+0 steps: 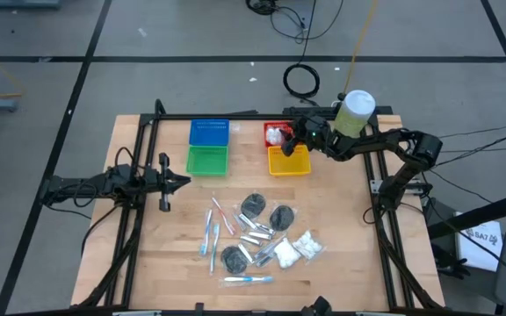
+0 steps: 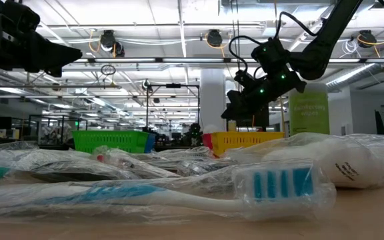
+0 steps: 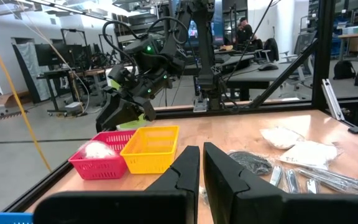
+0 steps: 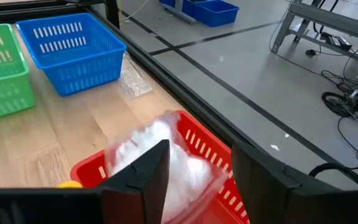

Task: Pick & Place Travel size toiletries
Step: Put the cotton pack into the red bin

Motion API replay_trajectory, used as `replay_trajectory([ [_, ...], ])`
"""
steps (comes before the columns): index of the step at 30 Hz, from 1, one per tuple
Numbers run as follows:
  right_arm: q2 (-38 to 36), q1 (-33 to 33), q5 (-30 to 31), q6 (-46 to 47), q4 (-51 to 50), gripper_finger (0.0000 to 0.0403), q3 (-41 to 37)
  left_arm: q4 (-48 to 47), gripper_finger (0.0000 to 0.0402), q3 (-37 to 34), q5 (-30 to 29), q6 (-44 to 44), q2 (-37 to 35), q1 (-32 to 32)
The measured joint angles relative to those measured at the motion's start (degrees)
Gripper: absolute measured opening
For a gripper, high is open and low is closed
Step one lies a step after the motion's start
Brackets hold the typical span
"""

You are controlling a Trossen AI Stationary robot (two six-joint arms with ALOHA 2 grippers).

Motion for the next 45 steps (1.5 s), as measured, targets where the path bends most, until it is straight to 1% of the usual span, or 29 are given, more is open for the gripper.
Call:
replay_trajectory([
  [11,-0.38,0.14,-0.07,-0.33,0.63,0.0174,0.00,0.00,0.0024,0.00,0.02,0.00,0.02,0.01],
  [18,-7.09,4.53,-0.15,-1.72,0.75,0.0173,-0.02,0.00,0.0024,0.00,0.00,0.00,0.02,0.02],
  [24,-13.23,11.61,-0.17,-3.32,-1.93,0.0173,-0.02,0.00,0.0024,0.00,0.01,0.00,0.02,0.02],
  [31,-17.00,21.32,-0.17,-2.99,-5.21,0.0175,-0.04,0.00,0.0024,0.00,0.00,0.00,0.02,0.00],
  [36,-18.15,28.30,-0.17,-2.85,-8.66,0.0172,-0.04,0.00,0.0024,0.00,0.00,0.00,0.00,0.02],
  [45,-18.25,40.74,-0.18,2.03,-13.02,0.0171,-0.04,-0.02,0.0024,0.00,0.00,0.00,0.01,0.02],
])
